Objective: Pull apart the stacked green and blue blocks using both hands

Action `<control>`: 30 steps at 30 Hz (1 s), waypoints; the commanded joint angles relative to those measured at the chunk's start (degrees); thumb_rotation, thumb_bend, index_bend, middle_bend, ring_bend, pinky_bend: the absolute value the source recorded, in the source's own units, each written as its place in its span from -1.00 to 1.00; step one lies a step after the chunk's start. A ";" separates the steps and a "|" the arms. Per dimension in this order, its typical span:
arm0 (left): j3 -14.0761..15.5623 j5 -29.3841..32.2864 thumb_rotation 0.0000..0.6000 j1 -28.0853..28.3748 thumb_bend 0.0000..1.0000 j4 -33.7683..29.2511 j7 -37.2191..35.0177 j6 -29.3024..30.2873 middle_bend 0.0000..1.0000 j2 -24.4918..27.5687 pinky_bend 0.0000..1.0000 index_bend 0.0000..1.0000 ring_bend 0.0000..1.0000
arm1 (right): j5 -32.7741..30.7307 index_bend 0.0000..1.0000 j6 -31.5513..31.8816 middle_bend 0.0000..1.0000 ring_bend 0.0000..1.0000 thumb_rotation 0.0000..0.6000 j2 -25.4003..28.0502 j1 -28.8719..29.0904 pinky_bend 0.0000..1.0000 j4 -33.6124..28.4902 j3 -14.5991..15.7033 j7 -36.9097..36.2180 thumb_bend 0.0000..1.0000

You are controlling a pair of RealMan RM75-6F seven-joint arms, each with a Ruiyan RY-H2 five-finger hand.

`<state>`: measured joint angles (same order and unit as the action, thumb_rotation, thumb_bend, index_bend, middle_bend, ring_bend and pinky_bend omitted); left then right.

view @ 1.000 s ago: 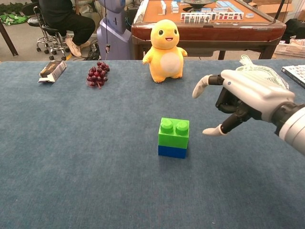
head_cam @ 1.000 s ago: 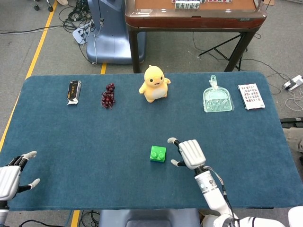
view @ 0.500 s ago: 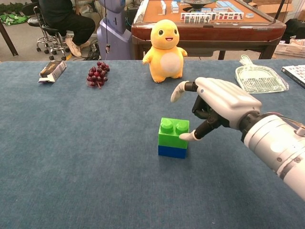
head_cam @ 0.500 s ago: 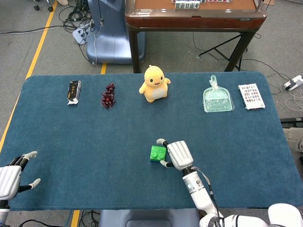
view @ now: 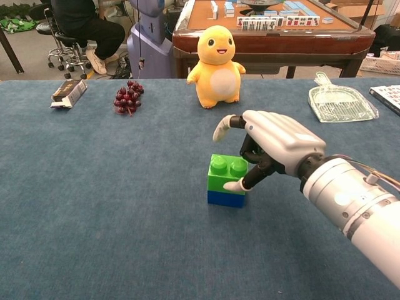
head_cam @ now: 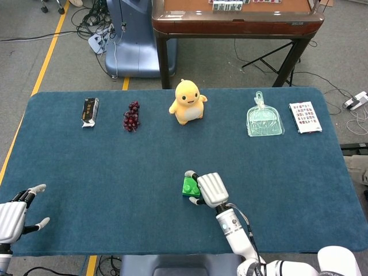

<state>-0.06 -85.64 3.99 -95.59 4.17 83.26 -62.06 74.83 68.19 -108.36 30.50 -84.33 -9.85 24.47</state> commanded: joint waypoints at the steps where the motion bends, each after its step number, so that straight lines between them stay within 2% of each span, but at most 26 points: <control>1: 0.03 0.02 1.00 -0.01 -0.68 0.08 -0.09 -0.05 -0.41 -0.04 0.08 -0.54 -0.42 | -0.43 -0.39 -0.23 1.00 0.96 1.00 -0.56 0.31 1.00 0.73 -0.37 0.03 -1.00; 10: 0.05 0.00 1.00 0.03 -0.68 0.17 -0.10 -0.16 -0.41 -0.11 0.08 -0.54 -0.40 | -2.29 -0.41 -0.57 1.00 0.96 1.00 0.19 0.43 1.00 1.47 -1.19 1.36 -1.00; 20: 0.03 0.06 1.00 0.10 -0.68 -0.41 0.30 -0.28 -0.41 0.12 0.08 -0.54 -0.39 | -7.04 -0.41 -2.45 1.00 0.96 1.00 2.96 0.75 1.00 0.76 -3.18 2.81 -1.00; 30: -0.07 0.03 1.00 0.22 -0.68 -1.02 0.76 -0.30 -0.40 0.27 0.08 -0.54 -0.39 | -19.32 -0.41 -9.96 1.00 0.96 1.00 10.78 2.98 1.00 -8.94 -6.37 5.13 -1.00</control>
<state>-0.13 -85.61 4.21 -96.61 4.93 82.96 -61.79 57.94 59.93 -99.55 32.56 -91.04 -15.21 28.54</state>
